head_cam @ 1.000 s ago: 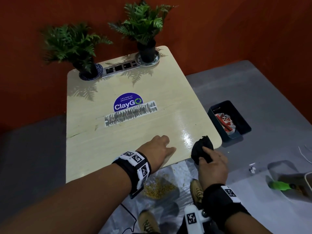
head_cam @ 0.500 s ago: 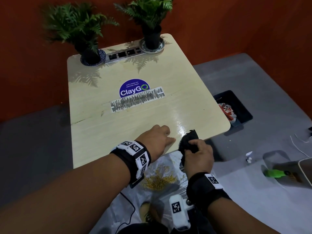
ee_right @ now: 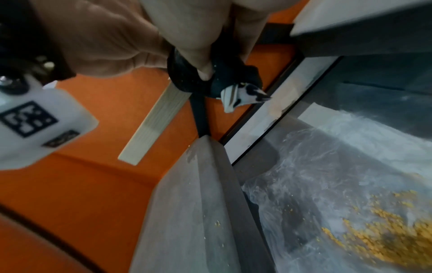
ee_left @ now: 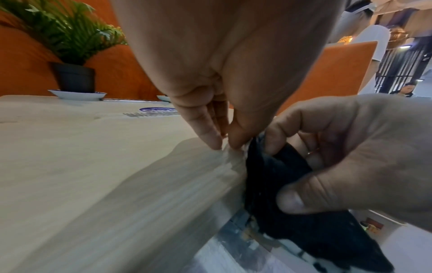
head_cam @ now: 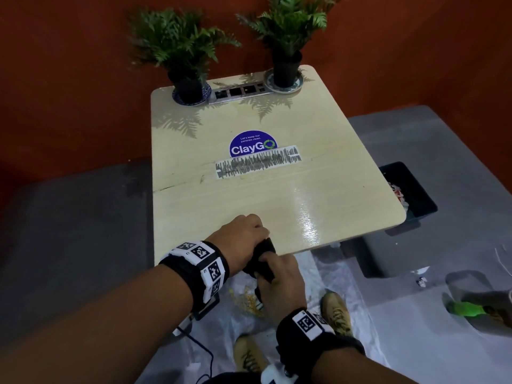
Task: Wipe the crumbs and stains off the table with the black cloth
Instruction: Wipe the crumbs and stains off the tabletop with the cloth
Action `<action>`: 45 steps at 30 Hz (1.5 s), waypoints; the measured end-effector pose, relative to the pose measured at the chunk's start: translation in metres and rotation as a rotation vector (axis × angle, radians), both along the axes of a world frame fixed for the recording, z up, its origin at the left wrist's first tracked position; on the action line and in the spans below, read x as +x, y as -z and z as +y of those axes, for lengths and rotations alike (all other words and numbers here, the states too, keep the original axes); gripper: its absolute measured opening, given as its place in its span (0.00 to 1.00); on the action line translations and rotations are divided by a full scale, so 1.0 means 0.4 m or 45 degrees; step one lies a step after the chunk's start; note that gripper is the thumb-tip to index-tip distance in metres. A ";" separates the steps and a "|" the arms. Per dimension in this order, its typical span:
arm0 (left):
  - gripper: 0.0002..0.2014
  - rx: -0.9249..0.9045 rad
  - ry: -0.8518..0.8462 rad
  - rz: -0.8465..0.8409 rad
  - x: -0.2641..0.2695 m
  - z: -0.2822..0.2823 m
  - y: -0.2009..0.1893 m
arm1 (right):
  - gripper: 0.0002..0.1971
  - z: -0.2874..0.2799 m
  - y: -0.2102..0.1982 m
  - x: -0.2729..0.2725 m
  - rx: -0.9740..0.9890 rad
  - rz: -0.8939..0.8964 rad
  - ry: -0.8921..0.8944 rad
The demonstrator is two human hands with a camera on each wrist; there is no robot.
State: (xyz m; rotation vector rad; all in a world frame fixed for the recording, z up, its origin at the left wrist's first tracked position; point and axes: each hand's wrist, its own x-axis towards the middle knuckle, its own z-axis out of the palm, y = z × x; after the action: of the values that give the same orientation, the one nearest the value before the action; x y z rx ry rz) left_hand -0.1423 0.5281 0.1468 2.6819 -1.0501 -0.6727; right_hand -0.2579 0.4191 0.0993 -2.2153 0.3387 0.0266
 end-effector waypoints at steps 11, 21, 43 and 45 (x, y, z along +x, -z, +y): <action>0.22 -0.014 -0.045 0.052 -0.005 0.037 -0.019 | 0.14 -0.045 0.004 0.015 -0.259 0.010 -0.822; 0.09 -0.040 -0.063 -0.014 -0.004 0.022 -0.019 | 0.12 -0.105 -0.069 0.022 -0.280 -0.214 -0.821; 0.07 -0.074 -0.137 0.063 0.004 -0.058 -0.037 | 0.12 -0.292 -0.120 0.058 -0.441 0.130 -1.293; 0.15 -0.105 -0.192 0.060 0.015 -0.073 -0.038 | 0.15 -0.313 -0.160 0.065 -0.249 -0.011 -1.037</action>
State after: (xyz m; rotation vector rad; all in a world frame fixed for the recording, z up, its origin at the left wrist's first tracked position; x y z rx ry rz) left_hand -0.1365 0.4987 0.1620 2.6278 -0.8351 -0.6461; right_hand -0.2319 0.2938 0.1633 -2.3994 -0.6030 0.4367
